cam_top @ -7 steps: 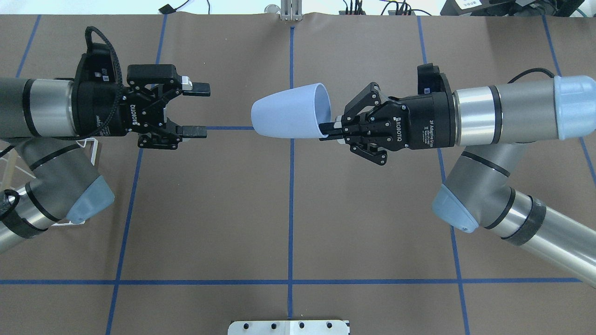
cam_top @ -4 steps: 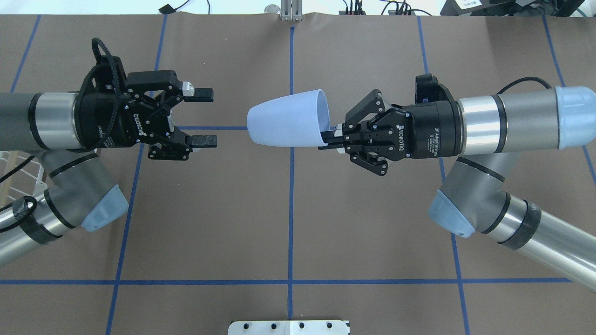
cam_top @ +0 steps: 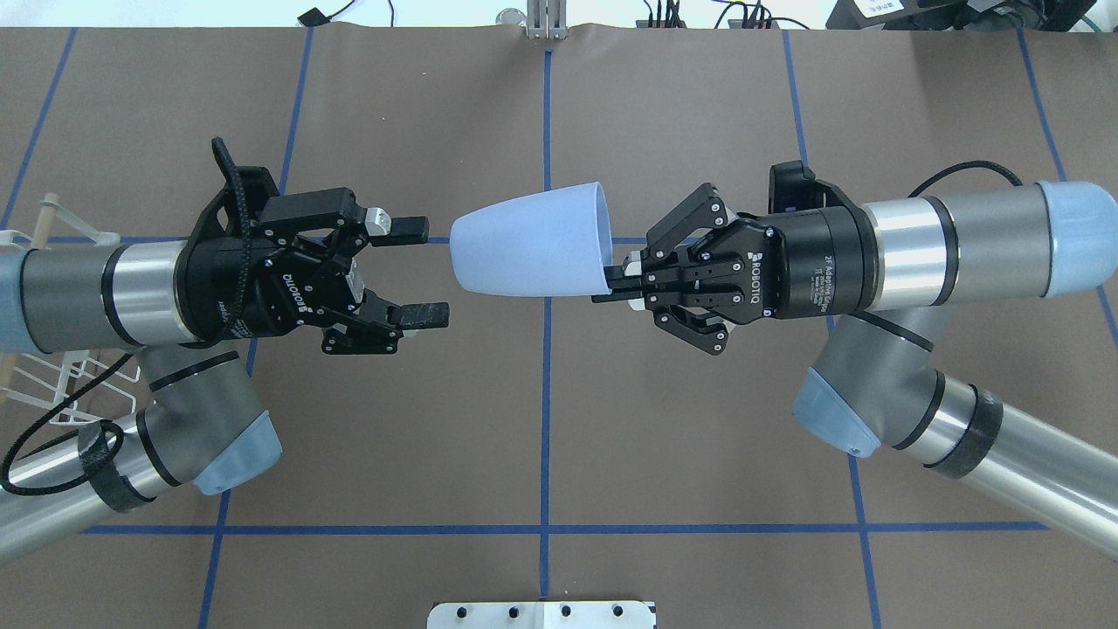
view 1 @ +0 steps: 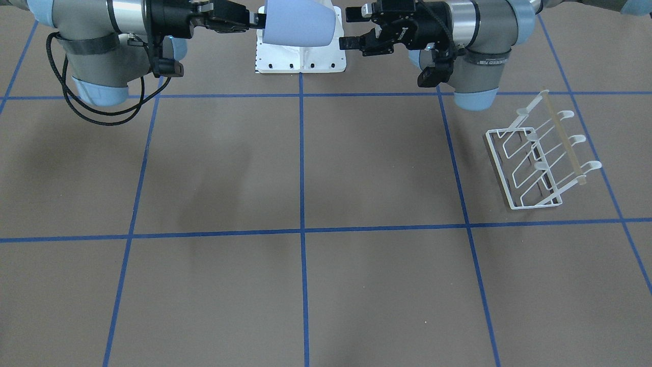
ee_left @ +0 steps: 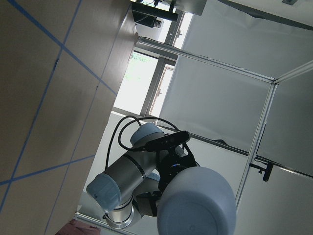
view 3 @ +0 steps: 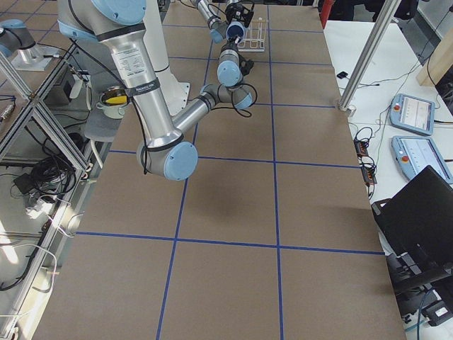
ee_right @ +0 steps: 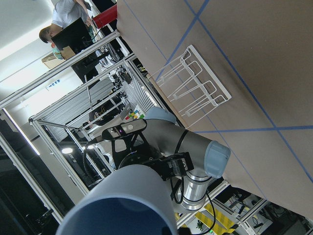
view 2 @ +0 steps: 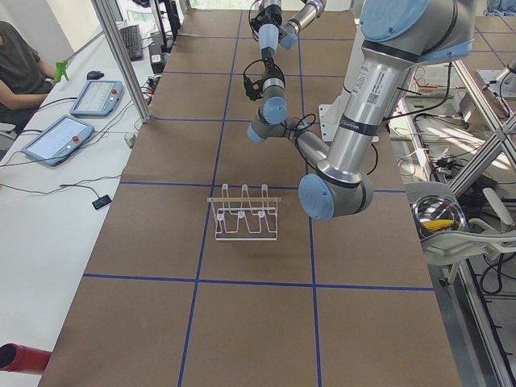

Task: Hang cup on cup holder
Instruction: 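Close the left gripper on the cup's base held out by the right gripper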

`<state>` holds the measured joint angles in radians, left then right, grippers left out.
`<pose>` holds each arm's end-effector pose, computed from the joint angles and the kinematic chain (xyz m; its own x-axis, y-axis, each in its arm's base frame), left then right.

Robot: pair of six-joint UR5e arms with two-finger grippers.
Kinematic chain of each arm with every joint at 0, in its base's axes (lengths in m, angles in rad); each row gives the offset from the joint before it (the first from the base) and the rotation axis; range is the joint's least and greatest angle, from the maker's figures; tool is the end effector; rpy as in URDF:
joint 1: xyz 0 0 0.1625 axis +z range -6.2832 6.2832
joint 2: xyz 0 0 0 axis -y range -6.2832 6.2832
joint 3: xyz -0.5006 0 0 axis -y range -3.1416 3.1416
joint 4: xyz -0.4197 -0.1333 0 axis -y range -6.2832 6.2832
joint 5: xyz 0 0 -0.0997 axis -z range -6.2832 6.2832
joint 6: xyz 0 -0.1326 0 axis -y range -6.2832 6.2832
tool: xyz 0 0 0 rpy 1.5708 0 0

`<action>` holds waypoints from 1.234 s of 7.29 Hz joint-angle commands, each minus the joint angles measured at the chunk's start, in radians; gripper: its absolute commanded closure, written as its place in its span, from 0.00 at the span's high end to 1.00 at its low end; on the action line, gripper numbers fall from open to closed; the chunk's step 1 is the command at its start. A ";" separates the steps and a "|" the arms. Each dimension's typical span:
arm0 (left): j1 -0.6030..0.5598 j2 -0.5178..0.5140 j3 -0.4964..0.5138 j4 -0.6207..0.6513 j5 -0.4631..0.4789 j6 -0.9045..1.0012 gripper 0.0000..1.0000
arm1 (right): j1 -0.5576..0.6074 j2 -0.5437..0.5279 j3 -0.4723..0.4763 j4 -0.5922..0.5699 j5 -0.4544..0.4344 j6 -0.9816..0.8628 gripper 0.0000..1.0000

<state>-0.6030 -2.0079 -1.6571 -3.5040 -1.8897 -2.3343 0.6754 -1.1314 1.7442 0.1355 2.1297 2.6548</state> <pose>0.4239 -0.4033 0.2457 -0.7202 -0.3013 -0.6249 -0.1700 0.9500 -0.2621 -0.4061 -0.4061 0.2246 -0.4489 0.6006 0.6617 0.3632 0.7992 -0.4789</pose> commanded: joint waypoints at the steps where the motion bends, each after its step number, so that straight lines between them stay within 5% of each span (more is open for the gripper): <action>1: 0.018 -0.005 -0.001 -0.032 0.035 0.000 0.97 | -0.017 0.004 0.000 0.034 -0.005 0.039 0.00; 9: 0.066 -0.012 -0.010 -0.053 0.101 0.000 0.97 | -0.085 0.002 -0.003 0.058 -0.065 0.059 0.00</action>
<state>-0.5405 -2.0176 -1.6667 -3.5572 -1.8008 -2.3347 0.5995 -1.1288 1.7414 0.1924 2.0664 2.7162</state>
